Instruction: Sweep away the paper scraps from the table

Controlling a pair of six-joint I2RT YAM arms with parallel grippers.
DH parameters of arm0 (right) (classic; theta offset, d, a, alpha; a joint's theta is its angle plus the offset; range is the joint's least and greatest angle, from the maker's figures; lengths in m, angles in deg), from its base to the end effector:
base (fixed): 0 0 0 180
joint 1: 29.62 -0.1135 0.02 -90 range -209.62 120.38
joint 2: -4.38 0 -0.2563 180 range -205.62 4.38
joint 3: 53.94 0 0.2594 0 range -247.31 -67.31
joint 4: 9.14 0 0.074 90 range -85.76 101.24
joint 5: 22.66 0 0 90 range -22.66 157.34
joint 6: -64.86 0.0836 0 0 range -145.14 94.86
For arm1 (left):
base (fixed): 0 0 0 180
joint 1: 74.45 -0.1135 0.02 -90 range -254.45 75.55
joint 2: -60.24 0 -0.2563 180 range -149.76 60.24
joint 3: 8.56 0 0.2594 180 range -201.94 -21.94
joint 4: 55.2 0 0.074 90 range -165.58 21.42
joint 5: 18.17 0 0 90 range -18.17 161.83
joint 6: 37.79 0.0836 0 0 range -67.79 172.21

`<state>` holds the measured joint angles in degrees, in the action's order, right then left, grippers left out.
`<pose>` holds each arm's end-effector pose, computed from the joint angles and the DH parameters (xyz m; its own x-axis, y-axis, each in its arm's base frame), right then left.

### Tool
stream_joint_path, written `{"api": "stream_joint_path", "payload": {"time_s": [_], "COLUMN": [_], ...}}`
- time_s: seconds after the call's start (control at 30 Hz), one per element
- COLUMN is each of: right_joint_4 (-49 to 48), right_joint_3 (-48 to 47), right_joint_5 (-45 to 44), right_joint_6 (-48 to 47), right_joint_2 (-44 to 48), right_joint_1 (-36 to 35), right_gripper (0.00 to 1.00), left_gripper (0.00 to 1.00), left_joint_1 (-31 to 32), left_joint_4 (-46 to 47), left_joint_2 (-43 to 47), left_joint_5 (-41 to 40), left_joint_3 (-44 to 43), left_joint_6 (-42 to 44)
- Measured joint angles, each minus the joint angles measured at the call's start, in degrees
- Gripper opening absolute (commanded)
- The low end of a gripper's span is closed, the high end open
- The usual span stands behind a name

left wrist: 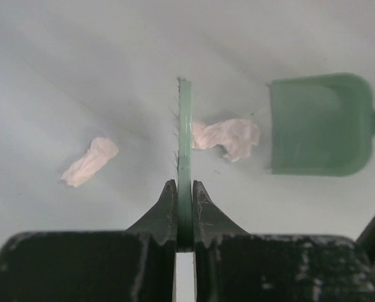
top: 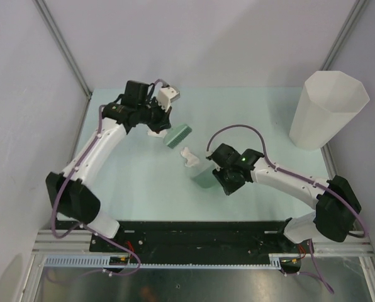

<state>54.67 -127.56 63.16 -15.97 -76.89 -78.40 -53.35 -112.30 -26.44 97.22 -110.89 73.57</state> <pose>0.1945 0.2128 0.1831 -0.7339 -0.5965 -0.3249 -0.6260 0.7797 -0.0176 0.3295 -0.1656 0.3404 -0.3475 0.4868 -0.8014 0.8071 0.5904 0.0087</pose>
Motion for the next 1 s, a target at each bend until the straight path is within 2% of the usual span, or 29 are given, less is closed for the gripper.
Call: {"api": "stream_joint_path", "payload": {"time_s": [0.1, 0.27, 0.47, 0.6, 0.73, 0.83, 1.0], "right_joint_4": [0.35, -1.44, -8.63, -14.45, -18.97, -20.63, -22.99], "right_joint_3": [-0.31, -1.16, -1.4, -1.4, -1.4, -1.38, 0.17], "right_joint_5": [0.2, 0.11, -0.22, -1.4, -2.91, -3.06, -2.78], "right_joint_6": [-0.07, -0.48, -2.1, -3.37, -4.09, -4.76, -6.43], "right_joint_2": [-0.59, -3.45, -8.28, -10.71, -11.15, -10.97, -7.48], "right_joint_1": [-1.29, -1.6, -0.44, -0.09, 0.31, 0.33, -0.2], "right_gripper": [0.0, 0.0, 0.0, 0.0, 0.0, 0.0, 0.0], "left_gripper": [0.0, 0.0, 0.0, 0.0, 0.0, 0.0, 0.0], "left_joint_1": [0.0, 0.0, 0.42, 2.01, 2.89, 2.25, 0.33], "left_joint_4": [-0.09, -0.13, 0.42, 0.55, -0.37, -0.63, -0.94], "left_joint_2": [-4.98, -12.04, -13.03, -10.29, -4.22, 0.15, 5.97], "left_joint_5": [-4.35, -7.28, -1.49, 6.01, 9.4, 9.18, 3.17], "left_joint_3": [0.0, 0.0, -0.55, 2.49, 5.75, 6.08, 3.3], "left_joint_6": [-1.4, -3.52, -4.83, -3.93, -2.78, -2.75, -2.91]}}
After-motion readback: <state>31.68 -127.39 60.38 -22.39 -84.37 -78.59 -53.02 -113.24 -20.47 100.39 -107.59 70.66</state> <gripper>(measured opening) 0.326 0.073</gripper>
